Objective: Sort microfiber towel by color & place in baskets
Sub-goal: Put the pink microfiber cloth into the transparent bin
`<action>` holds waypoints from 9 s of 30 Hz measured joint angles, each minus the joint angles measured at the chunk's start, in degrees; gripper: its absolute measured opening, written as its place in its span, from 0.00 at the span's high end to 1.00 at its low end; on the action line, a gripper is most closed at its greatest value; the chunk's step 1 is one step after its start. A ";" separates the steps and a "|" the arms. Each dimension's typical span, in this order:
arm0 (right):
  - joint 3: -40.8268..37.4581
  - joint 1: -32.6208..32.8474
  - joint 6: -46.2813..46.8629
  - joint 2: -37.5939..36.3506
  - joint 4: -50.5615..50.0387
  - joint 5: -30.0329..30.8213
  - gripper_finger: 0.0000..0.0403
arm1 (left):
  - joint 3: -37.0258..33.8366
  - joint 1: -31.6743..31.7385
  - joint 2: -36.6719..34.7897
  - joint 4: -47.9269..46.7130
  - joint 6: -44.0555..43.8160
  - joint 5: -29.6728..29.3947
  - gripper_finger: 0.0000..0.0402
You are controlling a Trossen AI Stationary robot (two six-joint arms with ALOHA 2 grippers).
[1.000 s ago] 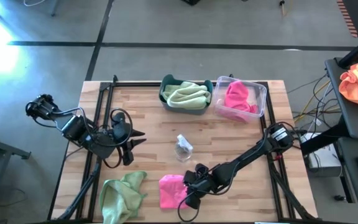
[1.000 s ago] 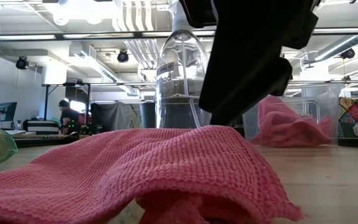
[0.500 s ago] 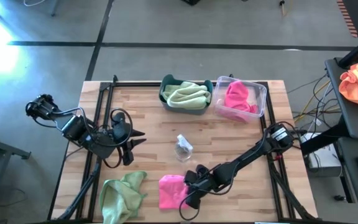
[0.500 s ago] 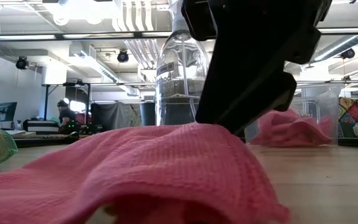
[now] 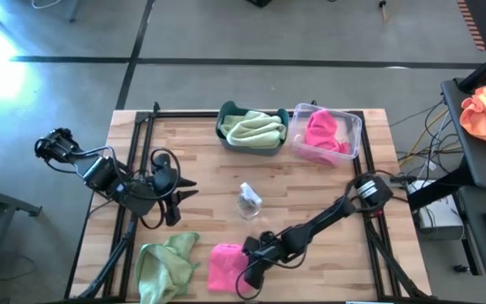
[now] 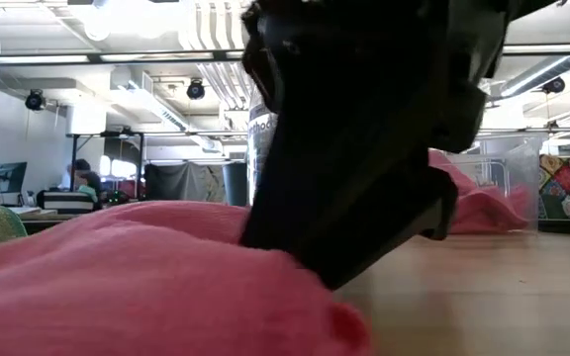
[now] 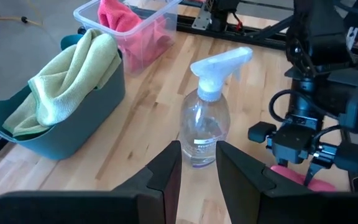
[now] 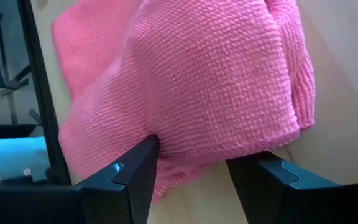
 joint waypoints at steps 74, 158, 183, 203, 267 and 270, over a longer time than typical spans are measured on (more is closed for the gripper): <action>4.93 -8.24 -22.80 -34.59 -13.01 37.93 0.97 | 0.00 -0.13 0.20 -6.05 1.57 -0.51 0.79; 2.22 -44.03 -22.82 -49.30 -78.68 43.52 0.97 | 3.04 -0.13 -7.86 1.13 4.58 -23.33 0.79; 2.11 -44.59 -27.41 -48.78 -78.08 34.16 0.97 | 3.04 -0.13 -7.89 1.08 6.10 -23.29 0.79; 2.06 -44.59 -26.61 -48.78 -74.44 34.04 0.92 | 3.04 -0.13 -7.91 0.55 6.12 -23.27 0.79; 2.00 -15.11 -19.44 -48.80 -17.31 18.20 0.82 | -1.69 -5.76 -8.41 -17.64 -9.17 34.56 0.79; 2.00 -13.40 -18.52 -48.80 -17.31 19.66 0.83 | -5.06 -7.28 -8.45 -15.80 -11.07 36.92 0.79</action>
